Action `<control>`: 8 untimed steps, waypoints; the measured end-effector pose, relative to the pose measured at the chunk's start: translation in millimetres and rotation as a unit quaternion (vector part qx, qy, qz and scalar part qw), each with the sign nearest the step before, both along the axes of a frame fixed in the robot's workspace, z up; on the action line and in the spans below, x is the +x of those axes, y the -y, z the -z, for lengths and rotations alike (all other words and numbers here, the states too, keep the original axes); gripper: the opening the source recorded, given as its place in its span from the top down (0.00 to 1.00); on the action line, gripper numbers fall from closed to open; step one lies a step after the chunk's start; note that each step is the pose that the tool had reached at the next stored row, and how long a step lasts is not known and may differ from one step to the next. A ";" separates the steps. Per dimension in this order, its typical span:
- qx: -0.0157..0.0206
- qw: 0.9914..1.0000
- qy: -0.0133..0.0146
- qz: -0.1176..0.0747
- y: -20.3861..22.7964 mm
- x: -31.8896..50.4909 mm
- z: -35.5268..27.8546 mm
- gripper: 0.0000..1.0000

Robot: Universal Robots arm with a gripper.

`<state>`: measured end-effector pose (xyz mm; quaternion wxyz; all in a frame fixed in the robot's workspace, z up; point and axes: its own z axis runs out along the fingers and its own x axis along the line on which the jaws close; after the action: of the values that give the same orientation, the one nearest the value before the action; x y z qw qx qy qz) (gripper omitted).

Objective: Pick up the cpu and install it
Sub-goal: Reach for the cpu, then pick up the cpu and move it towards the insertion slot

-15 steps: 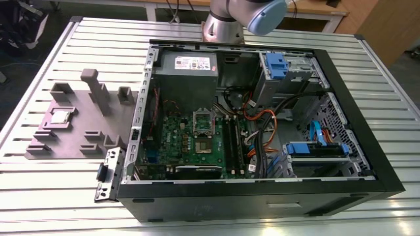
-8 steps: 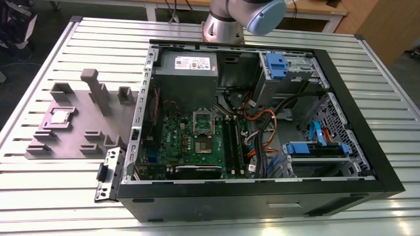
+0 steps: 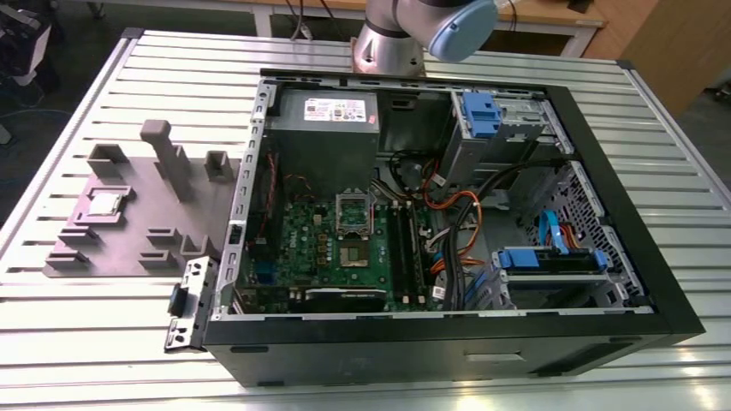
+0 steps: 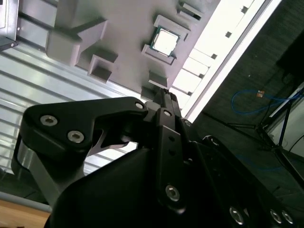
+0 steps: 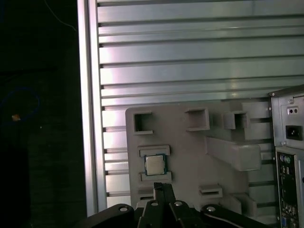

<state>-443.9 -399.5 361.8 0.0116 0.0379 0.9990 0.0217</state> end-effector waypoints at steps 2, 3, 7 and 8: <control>0.000 1.000 0.000 0.000 0.0 -0.2 0.0 0.89; 0.000 1.000 0.000 0.000 0.0 -0.2 0.0 0.89; 0.000 1.000 0.000 0.000 0.0 -0.6 0.0 0.89; 0.000 1.000 0.000 0.000 0.0 -0.6 0.0 0.89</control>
<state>-444.5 -399.5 361.8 0.0116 0.0379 0.9990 0.0217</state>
